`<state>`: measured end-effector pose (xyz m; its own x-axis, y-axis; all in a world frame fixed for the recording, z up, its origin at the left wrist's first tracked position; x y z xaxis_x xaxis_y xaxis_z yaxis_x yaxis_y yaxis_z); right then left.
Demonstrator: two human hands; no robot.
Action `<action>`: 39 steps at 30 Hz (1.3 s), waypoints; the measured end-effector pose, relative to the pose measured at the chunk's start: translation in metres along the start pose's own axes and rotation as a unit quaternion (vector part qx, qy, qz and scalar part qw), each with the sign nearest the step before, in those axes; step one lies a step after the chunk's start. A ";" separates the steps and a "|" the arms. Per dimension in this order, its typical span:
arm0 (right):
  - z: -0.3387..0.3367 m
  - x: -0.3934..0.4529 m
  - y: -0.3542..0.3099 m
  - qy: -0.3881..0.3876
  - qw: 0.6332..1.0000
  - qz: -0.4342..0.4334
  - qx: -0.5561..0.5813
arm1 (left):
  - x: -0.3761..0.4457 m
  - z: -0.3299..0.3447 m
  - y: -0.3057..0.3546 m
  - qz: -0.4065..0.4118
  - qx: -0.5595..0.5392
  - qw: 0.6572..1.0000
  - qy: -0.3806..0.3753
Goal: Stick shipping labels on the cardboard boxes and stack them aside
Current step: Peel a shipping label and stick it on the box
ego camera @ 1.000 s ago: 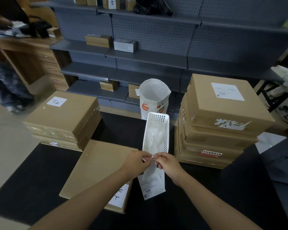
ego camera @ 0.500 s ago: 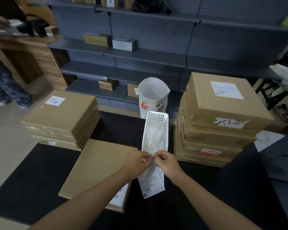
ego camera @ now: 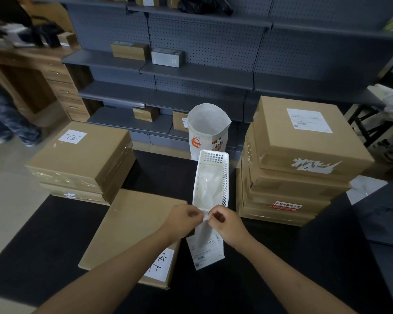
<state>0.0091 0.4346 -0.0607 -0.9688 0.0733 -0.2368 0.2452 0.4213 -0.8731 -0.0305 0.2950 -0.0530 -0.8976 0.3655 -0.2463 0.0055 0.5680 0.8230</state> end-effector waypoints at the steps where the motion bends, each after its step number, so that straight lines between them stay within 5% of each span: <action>1: -0.002 0.000 0.003 0.010 1.000 0.012 0.022 | 0.001 -0.004 -0.003 -0.022 -0.040 0.999 0.017; 5: -0.016 0.002 0.029 0.073 0.985 0.112 0.105 | 0.007 -0.037 -0.012 -0.095 -0.158 0.977 0.104; 11: -0.033 0.009 0.064 0.160 0.948 0.220 0.163 | 0.012 -0.085 -0.020 -0.137 -0.165 0.951 0.224; 19: -0.032 0.040 0.057 0.196 0.926 0.221 0.237 | 0.016 -0.134 -0.037 -0.172 -0.202 0.904 0.334; 28: -0.041 0.105 0.000 0.153 0.984 0.024 -0.088 | 0.029 -0.125 -0.039 -0.183 -0.152 0.925 0.295; 32: -0.038 0.132 0.004 0.128 0.958 0.013 -0.254 | 0.035 -0.118 -0.041 -0.175 -0.154 0.930 0.284; 36: -0.033 0.138 0.002 0.082 0.886 0.066 -0.452 | 0.041 -0.113 -0.044 -0.177 -0.160 0.931 0.276; 39: -0.026 0.134 -0.009 0.058 0.876 0.037 -0.478 | 0.044 -0.109 -0.041 -0.164 -0.156 0.935 0.274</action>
<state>-0.1237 0.4640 -0.0740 -0.9621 0.2015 -0.1840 0.2204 0.9714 -0.0884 -0.1183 0.2071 -0.0418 -0.9203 -0.2704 -0.2826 -0.3610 0.3090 0.8799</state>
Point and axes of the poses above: each hand's wrist, its own x-axis towards the middle knuckle, its own z-axis out of the palm, y = z × x, the point moved 7 cm from there along x, towards the middle knuckle
